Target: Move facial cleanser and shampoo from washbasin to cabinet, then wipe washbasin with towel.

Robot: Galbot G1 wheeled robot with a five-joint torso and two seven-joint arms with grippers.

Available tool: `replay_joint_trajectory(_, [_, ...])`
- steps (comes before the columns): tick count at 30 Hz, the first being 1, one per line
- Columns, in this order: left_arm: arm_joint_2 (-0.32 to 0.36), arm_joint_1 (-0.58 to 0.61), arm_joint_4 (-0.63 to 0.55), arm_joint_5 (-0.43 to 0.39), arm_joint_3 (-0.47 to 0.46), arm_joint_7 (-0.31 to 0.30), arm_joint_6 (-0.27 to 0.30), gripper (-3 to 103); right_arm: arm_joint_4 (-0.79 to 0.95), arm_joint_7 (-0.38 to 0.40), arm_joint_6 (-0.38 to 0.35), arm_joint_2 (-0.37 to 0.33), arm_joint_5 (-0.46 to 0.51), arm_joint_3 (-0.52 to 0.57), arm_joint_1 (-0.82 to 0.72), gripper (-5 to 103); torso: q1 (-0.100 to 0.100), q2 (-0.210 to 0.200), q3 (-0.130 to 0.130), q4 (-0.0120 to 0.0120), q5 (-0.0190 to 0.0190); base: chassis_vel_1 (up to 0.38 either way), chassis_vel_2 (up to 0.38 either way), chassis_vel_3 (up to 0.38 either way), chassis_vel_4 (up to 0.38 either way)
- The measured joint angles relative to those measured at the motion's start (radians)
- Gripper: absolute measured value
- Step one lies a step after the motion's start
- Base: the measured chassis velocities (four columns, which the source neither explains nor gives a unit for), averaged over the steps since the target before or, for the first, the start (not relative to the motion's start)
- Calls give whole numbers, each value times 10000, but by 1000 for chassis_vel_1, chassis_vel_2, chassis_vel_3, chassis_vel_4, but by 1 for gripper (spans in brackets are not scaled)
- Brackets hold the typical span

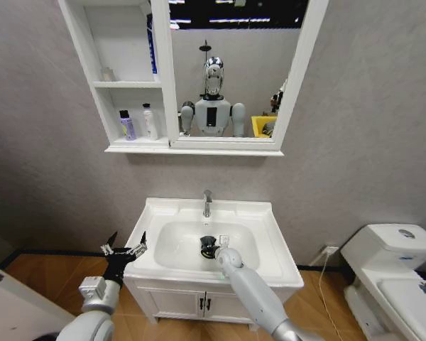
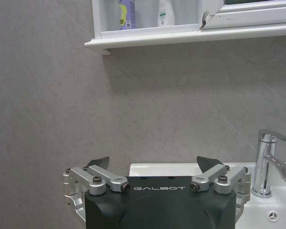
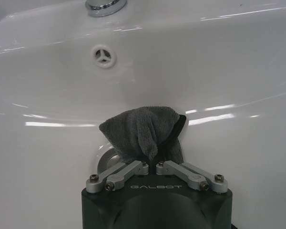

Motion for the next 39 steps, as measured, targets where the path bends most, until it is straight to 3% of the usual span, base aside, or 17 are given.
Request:
replay_joint_trajectory(4, [0,0,0,0,0,0,0,100,297,387,-25,-295,-40,121,-140,2,0,0,0,-3,-1,0,0,0,0])
replay_joint_trajectory(10, [0,0,0,0,0,0,0,100,275,363,-34,-321,-54,90,-93,2,0,0,-1,-7,-5,0,0,0,0])
replay_joint_trajectory(30, [0,0,0,0,0,0,0,100,-1339,-682,192,1095,-1071,-476,627,2,0,-1,-2,-6,-4,0,0,0,0])
replay_joint_trajectory(39, [0,0,0,0,0,0,0,100,-1439,-991,343,1284,-1136,-420,617,2,1,-2,1,0,-1,0,0,0,0])
